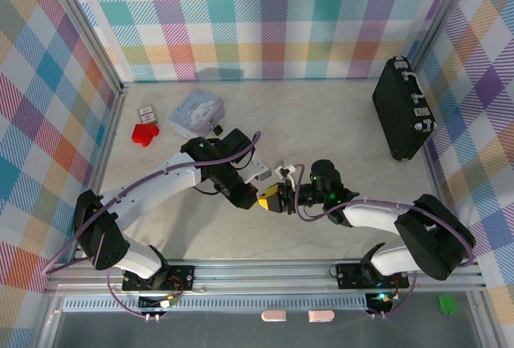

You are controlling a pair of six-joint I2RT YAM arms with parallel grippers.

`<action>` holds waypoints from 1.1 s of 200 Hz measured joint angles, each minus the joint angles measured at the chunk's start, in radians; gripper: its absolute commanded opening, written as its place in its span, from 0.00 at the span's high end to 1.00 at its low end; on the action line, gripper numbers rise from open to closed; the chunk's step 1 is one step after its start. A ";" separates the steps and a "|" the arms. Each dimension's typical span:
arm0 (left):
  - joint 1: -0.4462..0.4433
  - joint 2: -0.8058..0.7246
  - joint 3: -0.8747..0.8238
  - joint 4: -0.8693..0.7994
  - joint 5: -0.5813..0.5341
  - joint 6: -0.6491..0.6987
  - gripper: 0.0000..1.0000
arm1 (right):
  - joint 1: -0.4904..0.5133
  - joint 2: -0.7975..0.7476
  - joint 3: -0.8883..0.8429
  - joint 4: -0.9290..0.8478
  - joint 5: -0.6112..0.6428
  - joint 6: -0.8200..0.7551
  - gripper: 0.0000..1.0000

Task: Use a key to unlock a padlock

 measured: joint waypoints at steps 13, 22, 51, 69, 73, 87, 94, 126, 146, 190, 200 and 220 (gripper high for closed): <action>0.000 0.000 0.000 -0.003 -0.004 0.000 1.00 | 0.000 0.000 0.000 0.003 -0.003 0.001 0.86; 0.000 0.000 0.000 -0.005 -0.012 0.000 1.00 | 0.000 0.000 0.000 0.004 -0.005 -0.001 0.88; 0.000 0.000 0.000 -0.013 -0.036 0.000 1.00 | 0.000 0.000 0.000 0.004 -0.009 0.000 0.95; 0.000 0.000 0.000 -0.014 -0.044 0.000 0.99 | 0.000 -0.006 -0.002 0.003 -0.005 0.000 0.99; 0.000 0.000 0.000 -0.014 -0.045 0.000 0.98 | 0.000 -0.007 -0.003 0.003 -0.005 -0.002 1.00; 0.000 0.000 0.000 -0.011 -0.046 0.000 0.94 | 0.000 -0.012 -0.004 -0.002 0.002 -0.001 1.00; 0.000 0.000 0.000 -0.010 -0.047 0.000 0.90 | 0.000 -0.014 -0.004 -0.003 0.003 -0.001 1.00; 0.003 -0.009 0.000 0.020 -0.075 -0.019 0.77 | 0.001 -0.058 -0.011 -0.033 0.066 -0.001 1.00; 0.021 -0.062 -0.018 0.072 -0.097 -0.044 0.64 | 0.001 -0.125 -0.029 -0.086 0.142 -0.002 1.00; 0.132 -0.318 -0.141 0.253 -0.158 -0.139 0.54 | 0.001 -0.315 -0.076 -0.238 0.336 0.006 1.00; 0.164 -0.362 -0.173 0.302 -0.172 -0.173 0.51 | 0.001 -0.355 -0.087 -0.269 0.383 0.019 1.00; 0.243 -0.406 -0.236 0.392 -0.208 -0.263 0.47 | 0.001 -0.418 -0.094 -0.331 0.462 0.054 1.00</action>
